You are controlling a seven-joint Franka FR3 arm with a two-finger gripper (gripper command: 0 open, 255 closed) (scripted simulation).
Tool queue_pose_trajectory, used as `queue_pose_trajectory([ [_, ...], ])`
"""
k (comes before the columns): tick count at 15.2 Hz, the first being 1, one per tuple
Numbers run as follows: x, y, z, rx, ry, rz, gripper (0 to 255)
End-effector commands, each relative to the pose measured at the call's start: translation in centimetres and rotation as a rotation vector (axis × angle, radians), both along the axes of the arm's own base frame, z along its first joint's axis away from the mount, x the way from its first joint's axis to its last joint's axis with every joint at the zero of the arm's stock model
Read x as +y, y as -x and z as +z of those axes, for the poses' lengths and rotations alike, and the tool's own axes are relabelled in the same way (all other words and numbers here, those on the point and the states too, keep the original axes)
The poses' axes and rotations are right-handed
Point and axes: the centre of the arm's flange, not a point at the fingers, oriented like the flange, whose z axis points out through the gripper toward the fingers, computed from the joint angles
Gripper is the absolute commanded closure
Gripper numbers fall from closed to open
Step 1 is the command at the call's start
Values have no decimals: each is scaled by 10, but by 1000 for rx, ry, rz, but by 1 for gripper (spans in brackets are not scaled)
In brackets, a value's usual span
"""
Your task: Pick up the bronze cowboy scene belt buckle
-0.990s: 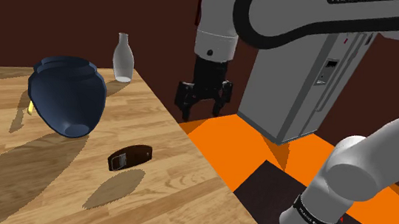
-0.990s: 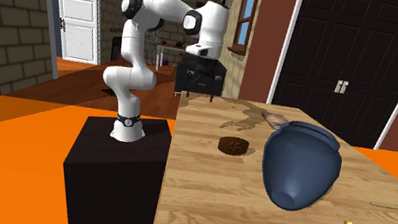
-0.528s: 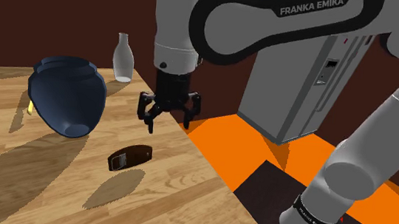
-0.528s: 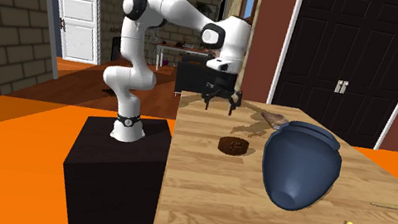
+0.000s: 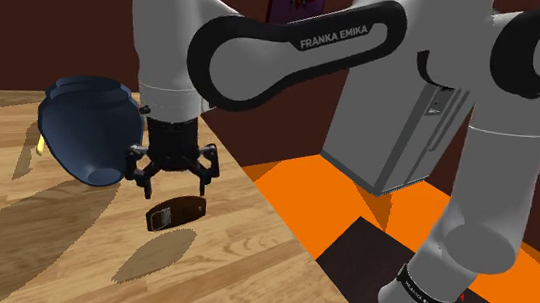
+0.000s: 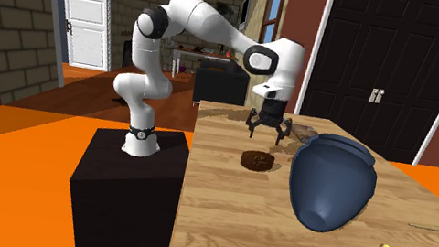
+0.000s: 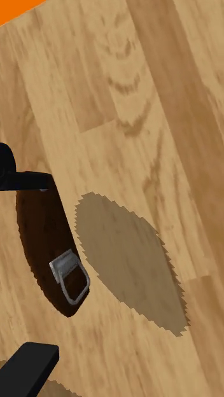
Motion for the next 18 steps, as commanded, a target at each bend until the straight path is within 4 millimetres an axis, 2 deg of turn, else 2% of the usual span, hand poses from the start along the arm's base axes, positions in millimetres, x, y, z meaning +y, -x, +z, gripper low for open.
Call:
queue_pose_trajectory([
  [1, 20, -20, -13, 0, 4, -39, 0],
  [2, 24, -24, -16, 0, 4, -47, 0],
  [9, 24, -24, -53, 0, 4, -47, 0],
  [11, 24, -24, -56, 0, 4, -47, 0],
  [12, 24, -24, -57, 0, 4, -47, 255],
  [18, 24, -24, -57, 0, 4, -47, 255],
])
